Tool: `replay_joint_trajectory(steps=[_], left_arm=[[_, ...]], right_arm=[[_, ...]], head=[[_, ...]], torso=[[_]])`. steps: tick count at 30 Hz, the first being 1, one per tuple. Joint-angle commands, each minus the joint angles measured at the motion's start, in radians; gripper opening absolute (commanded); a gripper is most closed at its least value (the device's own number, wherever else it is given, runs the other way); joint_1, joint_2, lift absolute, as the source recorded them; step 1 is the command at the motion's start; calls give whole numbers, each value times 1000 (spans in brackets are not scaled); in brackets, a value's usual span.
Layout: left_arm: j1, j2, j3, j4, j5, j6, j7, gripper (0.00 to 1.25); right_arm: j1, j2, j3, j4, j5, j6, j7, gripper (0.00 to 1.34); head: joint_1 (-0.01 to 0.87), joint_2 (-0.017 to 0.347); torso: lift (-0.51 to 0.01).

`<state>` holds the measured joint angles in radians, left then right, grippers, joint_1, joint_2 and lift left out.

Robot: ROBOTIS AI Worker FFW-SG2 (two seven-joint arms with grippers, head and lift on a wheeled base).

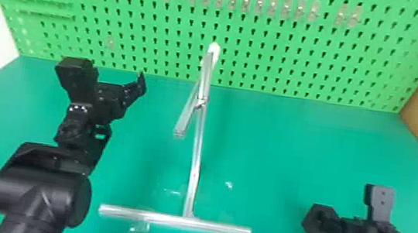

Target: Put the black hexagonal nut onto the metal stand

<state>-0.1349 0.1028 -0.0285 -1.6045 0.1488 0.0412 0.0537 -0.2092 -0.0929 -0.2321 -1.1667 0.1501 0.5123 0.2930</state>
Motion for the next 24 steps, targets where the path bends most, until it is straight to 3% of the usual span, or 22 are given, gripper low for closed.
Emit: replay_joint_trajectory(steps=[1, 12, 24], left_arm=[[1, 0, 2, 0, 0, -1, 0, 1095], [1, 0, 4, 0, 0, -1, 0, 1095], [3, 0, 4, 0, 0, -1, 0, 1095]], right_arm=[[1, 1, 2, 1, 2, 8, 0, 735], [-6, -4, 20, -5, 20, 48, 0, 313], [-9, -7, 50, -71, 59, 132, 0, 238]], head=[[693, 81], [693, 81], [693, 81]], torso=[[-1], [-1], [-1]])
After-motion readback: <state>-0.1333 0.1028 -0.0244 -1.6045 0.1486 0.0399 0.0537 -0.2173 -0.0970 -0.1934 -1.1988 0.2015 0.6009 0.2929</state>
